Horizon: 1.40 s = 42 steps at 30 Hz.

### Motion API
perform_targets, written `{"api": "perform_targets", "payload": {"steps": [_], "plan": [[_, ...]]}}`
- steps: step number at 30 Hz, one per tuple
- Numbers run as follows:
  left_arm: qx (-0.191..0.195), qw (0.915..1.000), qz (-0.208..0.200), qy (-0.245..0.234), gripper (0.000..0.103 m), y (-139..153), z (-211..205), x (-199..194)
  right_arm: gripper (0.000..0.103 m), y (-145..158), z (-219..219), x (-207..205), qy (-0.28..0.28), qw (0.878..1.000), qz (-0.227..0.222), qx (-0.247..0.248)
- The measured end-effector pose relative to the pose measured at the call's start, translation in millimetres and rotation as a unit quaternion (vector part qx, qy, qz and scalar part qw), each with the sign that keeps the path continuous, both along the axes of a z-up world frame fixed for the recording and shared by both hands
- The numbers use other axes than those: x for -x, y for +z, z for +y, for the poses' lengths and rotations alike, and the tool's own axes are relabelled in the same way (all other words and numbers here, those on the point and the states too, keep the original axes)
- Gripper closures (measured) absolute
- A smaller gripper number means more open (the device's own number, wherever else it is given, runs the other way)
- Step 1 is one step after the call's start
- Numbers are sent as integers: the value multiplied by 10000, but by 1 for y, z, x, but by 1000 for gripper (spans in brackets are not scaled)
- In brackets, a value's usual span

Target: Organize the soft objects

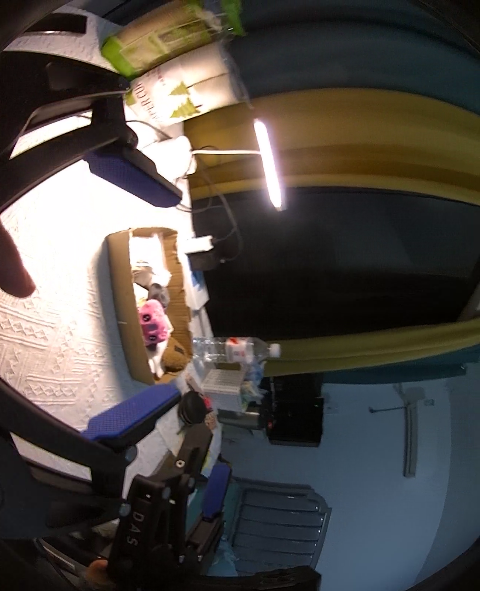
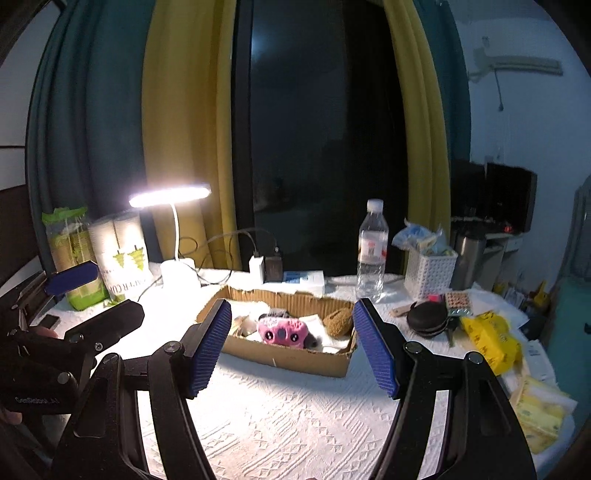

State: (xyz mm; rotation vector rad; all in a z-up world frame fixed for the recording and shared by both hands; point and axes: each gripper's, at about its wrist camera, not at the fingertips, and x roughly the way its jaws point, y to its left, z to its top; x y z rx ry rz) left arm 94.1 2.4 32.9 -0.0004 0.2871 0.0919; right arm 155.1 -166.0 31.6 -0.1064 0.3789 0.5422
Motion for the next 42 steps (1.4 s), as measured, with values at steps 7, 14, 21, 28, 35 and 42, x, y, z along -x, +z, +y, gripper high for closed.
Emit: {"api": "perform_targets", "payload": {"steps": [7, 14, 21, 28, 35, 42], "plan": [[19, 9983, -529, 226, 6, 33, -1, 39, 31, 30, -8, 38, -138, 9990, -413, 131], [-40, 9971, -672, 366, 5, 44, -2, 63, 29, 47, -14, 60, -108, 9981, -610, -3], [22, 9962, -774, 410, 6, 46, 2, 70, 29, 48, -13, 63, -109, 9981, -600, -10], [71, 9961, -761, 430, 5, 46, 3, 69, 29, 45, -14, 62, -122, 9982, -580, -9], [87, 9965, -678, 473, 5, 42, 2, 67, 29, 41, -14, 61, -153, 9985, -529, -47], [138, 9971, -617, 427, 5, 38, 1, 66, 29, 41, -16, 60, -198, 9983, -540, -87]]}}
